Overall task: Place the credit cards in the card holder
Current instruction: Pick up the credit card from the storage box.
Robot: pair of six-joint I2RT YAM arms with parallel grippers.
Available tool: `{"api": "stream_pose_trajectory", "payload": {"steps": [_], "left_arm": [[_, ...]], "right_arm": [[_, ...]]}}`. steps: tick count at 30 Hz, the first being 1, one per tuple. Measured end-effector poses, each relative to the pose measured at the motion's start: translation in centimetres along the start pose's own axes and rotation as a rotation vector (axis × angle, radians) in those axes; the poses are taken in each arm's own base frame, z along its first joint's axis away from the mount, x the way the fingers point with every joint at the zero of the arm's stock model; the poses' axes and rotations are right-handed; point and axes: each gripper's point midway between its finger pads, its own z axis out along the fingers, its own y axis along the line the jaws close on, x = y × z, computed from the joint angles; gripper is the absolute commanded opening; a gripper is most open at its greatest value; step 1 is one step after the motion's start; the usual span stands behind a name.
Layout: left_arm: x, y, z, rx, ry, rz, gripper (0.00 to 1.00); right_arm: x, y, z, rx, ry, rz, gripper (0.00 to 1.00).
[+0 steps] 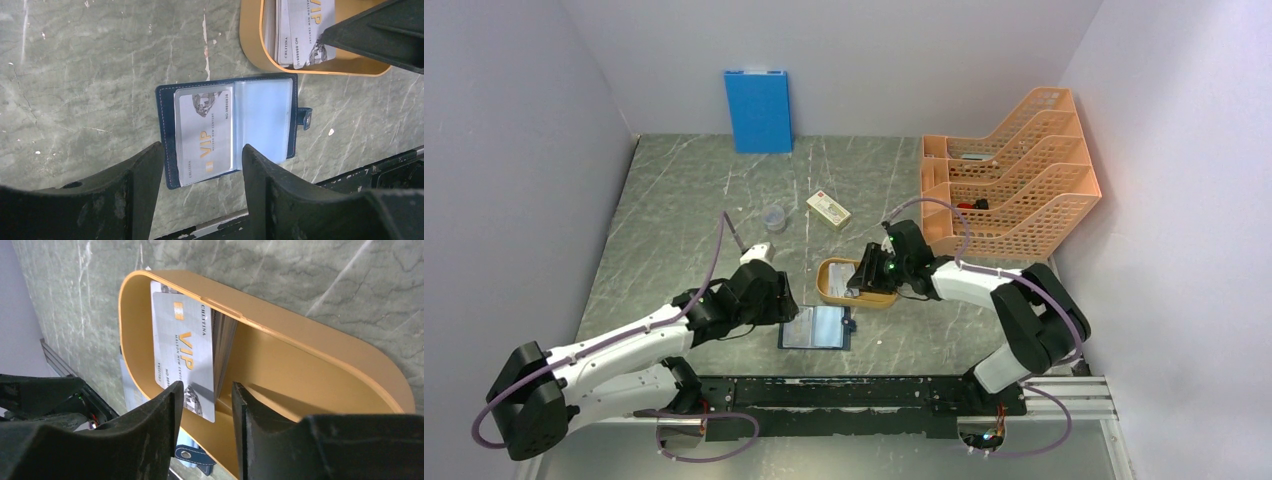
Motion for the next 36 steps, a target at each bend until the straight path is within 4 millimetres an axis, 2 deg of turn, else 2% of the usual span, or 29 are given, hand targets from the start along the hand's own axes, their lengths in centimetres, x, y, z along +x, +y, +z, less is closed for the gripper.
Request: {"api": "stream_pose_trajectory", "payload": {"steps": [5, 11, 23, 30, 36], "left_arm": [[0.1, -0.1, 0.1, 0.001, 0.007, 0.0, 0.63], [0.2, -0.1, 0.2, 0.002, 0.01, 0.001, 0.62], [0.2, -0.1, 0.2, 0.002, 0.01, 0.0, 0.62], [0.2, -0.1, 0.2, 0.002, 0.01, 0.001, 0.62], [0.1, -0.2, 0.1, 0.006, 0.007, 0.0, 0.62]], "right_arm": [[0.7, -0.5, 0.3, 0.008, 0.033, 0.004, 0.32], [0.7, -0.3, 0.2, -0.006, 0.026, 0.004, 0.22], [0.3, -0.6, -0.9, -0.015, 0.0, 0.02, 0.13], [-0.3, 0.7, -2.3, -0.058, -0.031, 0.009, 0.0], [-0.3, 1.6, -3.6, -0.076, -0.038, 0.01, 0.0]]}}
